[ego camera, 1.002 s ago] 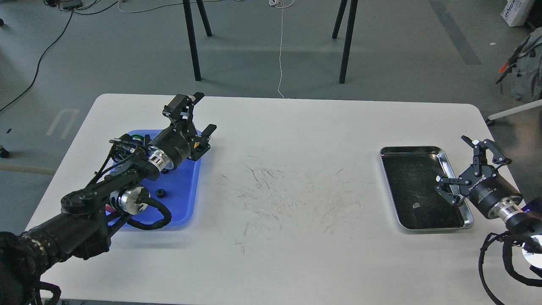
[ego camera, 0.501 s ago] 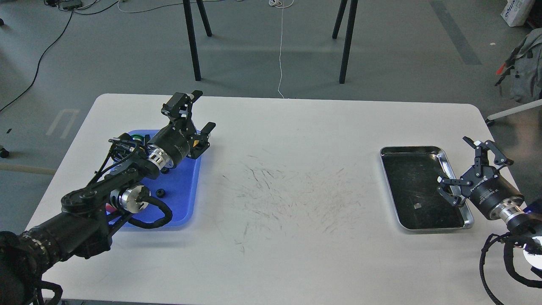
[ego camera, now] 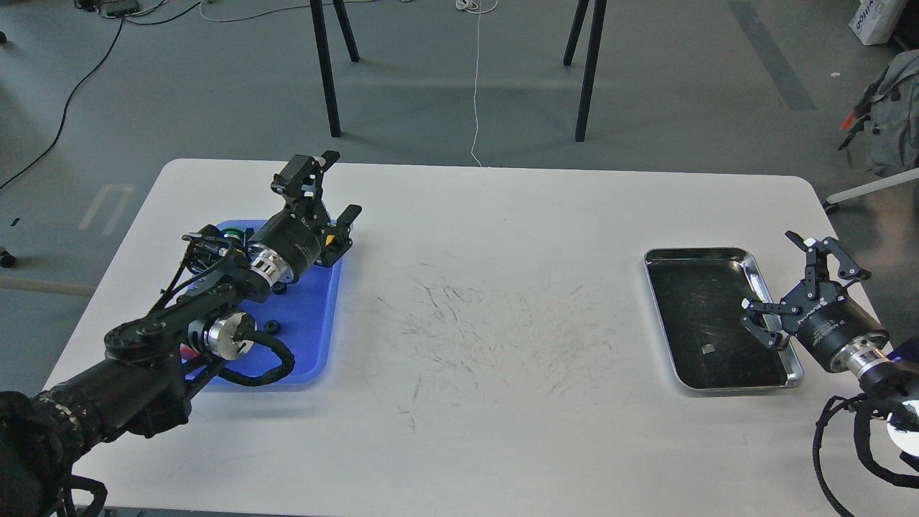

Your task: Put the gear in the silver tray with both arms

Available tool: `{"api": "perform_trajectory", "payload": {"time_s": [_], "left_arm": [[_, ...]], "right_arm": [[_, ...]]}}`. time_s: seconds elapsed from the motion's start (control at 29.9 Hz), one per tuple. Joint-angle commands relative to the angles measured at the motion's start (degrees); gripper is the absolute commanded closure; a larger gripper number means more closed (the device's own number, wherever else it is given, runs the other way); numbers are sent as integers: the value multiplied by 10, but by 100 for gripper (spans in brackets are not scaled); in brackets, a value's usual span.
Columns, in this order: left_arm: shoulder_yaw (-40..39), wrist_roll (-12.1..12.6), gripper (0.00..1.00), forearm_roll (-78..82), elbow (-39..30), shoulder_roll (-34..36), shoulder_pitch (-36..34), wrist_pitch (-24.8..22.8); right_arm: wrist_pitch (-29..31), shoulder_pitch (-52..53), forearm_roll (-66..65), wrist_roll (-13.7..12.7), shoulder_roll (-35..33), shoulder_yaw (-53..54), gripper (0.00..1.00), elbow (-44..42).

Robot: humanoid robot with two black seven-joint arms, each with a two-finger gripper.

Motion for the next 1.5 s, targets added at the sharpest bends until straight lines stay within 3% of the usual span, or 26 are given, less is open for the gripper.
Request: {"api": "perform_trajectory", "payload": {"time_s": [0.0,1.07,1.47], "left_arm": [[1,0,0,-1,0,2,1,-1],[11,0,0,11,-4,11,3,-14],[45,0,0,111,-8,39,-6,-32]], "right_arm": [[0,0,0,0,0,0,1,-1],[1,9,0,0,-2,-1,1,0],[2,49,0,-3,-15,-2,1,0]]}}
